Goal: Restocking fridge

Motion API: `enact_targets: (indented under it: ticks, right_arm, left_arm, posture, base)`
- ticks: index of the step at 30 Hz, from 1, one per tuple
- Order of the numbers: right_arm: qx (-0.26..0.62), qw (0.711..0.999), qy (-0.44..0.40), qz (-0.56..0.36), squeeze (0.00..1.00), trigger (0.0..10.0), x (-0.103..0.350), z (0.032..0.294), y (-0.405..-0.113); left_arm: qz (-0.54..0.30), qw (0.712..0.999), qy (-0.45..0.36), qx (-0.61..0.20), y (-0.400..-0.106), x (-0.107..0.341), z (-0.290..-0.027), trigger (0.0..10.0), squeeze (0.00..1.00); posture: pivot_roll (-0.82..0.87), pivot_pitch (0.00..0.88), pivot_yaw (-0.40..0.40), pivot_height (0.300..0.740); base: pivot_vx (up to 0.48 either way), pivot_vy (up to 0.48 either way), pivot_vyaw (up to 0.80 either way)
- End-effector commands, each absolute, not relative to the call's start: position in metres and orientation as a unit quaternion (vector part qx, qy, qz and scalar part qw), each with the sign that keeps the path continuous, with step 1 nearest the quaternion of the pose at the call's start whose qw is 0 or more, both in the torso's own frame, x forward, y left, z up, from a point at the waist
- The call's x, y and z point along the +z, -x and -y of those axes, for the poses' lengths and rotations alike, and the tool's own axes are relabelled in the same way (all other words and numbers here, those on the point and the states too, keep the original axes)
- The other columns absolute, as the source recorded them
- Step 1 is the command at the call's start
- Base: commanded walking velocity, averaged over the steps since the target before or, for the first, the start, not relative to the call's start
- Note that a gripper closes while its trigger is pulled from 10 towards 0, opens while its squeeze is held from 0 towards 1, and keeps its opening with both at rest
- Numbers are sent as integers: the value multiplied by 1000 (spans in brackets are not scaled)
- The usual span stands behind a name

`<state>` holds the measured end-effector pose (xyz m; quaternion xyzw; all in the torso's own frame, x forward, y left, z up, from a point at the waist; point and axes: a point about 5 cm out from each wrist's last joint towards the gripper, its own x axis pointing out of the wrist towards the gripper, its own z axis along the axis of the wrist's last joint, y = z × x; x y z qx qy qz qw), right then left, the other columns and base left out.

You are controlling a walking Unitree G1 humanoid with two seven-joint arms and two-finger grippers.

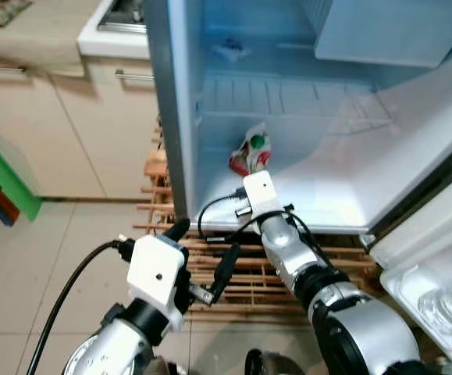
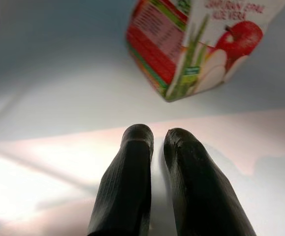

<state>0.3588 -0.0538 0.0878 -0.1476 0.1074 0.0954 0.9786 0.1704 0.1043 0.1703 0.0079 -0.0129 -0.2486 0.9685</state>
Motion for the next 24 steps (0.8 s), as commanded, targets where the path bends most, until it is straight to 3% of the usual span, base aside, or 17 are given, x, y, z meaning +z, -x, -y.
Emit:
enact_targets:
  ticks: [1, 12, 24]
  right_arm:
    - [95, 977, 159, -105, 0, 10000, 89, 52, -359]
    - [0, 982, 176, -62, 0, 10000, 108, 69, -371]
    - [-5, 983, 171, -62, 0, 10000, 121, 68, -379]
  left_arm:
    - [12, 967, -2, -256, -168, 172, -102, 10000, 0]
    - [4, 969, -4, -246, -167, 167, -106, 10000, 0]
    - [-2, 969, -2, -246, -162, 168, -106, 10000, 0]
  posture:
    - [136, 198, -61, 740]
    - [142, 184, -66, 740]
    - [165, 204, -63, 740]
  base:
    - [0, 0, 0]
    - [0, 0, 0]
    - [0, 0, 0]
